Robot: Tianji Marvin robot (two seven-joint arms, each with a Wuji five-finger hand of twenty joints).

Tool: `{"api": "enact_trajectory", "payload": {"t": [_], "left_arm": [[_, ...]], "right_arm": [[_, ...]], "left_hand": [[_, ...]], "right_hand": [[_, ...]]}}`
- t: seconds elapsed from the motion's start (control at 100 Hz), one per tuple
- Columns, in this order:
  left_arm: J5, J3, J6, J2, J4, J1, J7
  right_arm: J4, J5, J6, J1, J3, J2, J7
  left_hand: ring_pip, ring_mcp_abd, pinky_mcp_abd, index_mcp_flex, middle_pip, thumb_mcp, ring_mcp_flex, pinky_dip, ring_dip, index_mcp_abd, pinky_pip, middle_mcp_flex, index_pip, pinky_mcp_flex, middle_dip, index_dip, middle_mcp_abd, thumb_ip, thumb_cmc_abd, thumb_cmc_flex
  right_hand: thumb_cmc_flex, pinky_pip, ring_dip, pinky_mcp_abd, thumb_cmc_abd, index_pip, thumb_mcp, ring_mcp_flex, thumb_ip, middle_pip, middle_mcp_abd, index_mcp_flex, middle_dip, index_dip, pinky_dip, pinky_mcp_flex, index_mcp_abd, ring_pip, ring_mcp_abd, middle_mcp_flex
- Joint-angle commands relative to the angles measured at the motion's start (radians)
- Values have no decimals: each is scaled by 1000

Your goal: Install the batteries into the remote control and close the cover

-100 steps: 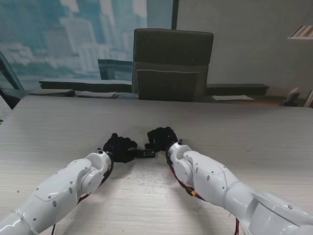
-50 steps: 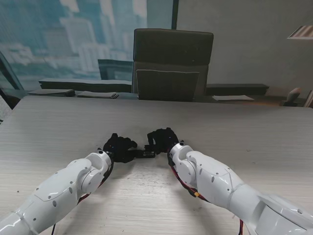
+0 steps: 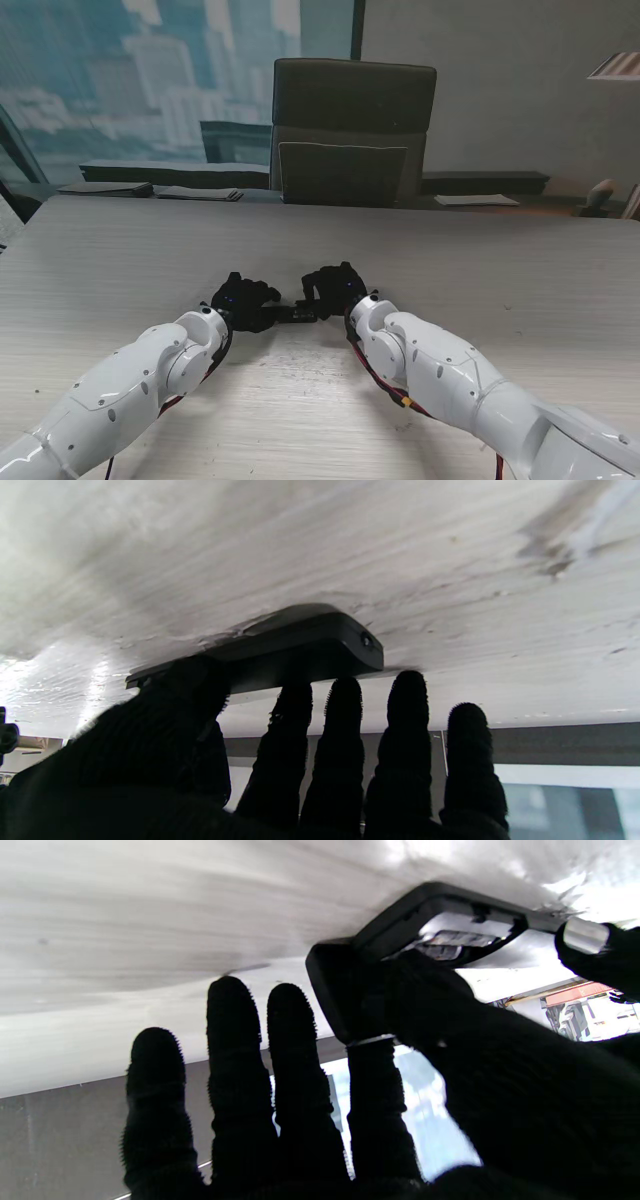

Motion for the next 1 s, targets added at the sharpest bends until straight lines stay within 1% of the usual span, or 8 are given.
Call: {"api": "enact_trajectory", "payload": {"t": [0.0,0.13,0.2,0.23,0.32,0.41,0.47,0.99], "left_arm": [[-3,6,4,-1,9,5,-25],[-4,6,4,-1,9,5,-26],[-5,5,4,-1,9,6,-26],[-4,5,4,-1,9,6,-25],[-4,5,4,-1,9,6,-24],[-4,6,4,-1,9,6,-25],[-4,6,3,-1,8,6,-25],[-3,5,2,-1,9,6,-23]], "right_arm": [[-13,-5,-9,-16,0,9,22],[-29,-16,-10,-22,7,19,27],[-34,-22,-9,-25,8,23,27],[-35,-25,-9,-26,8,24,26],[-38,-29,-12,-28,9,26,22],[-41,-39,-16,-29,6,29,17],[-44,-47,-16,-30,4,32,13],[-65,-93,-2,-43,-1,42,-28]], "left_hand": [[11,-17,2,25,11,19,11,-5,7,-6,3,32,17,-11,3,8,-11,22,-2,-20],[11,-16,2,25,11,18,11,-5,7,-7,3,32,16,-11,3,8,-10,22,-1,-21],[11,-16,2,25,11,16,10,-5,7,-6,3,32,16,-12,3,7,-9,22,0,-20],[12,-16,1,26,11,16,11,-5,7,-7,3,32,16,-11,3,8,-10,23,0,-20],[11,-16,2,26,12,15,10,-5,7,-7,3,33,16,-11,3,8,-11,23,1,-20],[12,-16,2,26,11,14,12,-5,7,-6,3,32,16,-11,3,7,-10,23,1,-20],[12,-16,2,26,12,15,12,-5,7,-6,3,33,16,-11,3,8,-10,24,-1,-18],[12,-15,2,28,11,18,12,-5,7,-8,3,34,18,-10,3,8,-11,23,-2,-20]], "right_hand": [[-24,-19,-9,25,-16,-19,36,-21,3,-8,21,-11,15,14,-10,-20,-15,-47,-11,-37],[-54,-34,-3,22,-13,-52,41,-40,18,-9,21,-17,21,34,-5,-34,-3,-54,-14,-60],[-75,-42,1,22,-15,-75,45,-49,37,-7,20,-16,25,53,0,-39,3,-57,-15,-69],[-82,-49,6,23,-16,-101,44,-51,48,-7,21,-13,28,87,12,-39,5,-59,-16,-75],[-103,-55,9,21,-17,-114,50,-58,71,-5,20,-13,31,100,16,-43,10,-59,-17,-85],[-120,-61,10,18,-28,-133,56,-65,107,-3,19,-10,33,127,20,-47,15,-63,-20,-96],[-136,-73,12,17,-45,-165,59,-73,163,-2,17,-5,34,206,26,-55,19,-64,-21,-106],[-171,-104,18,14,-111,-180,56,-110,153,6,19,-30,42,249,23,-83,24,-66,-27,-160]]}}
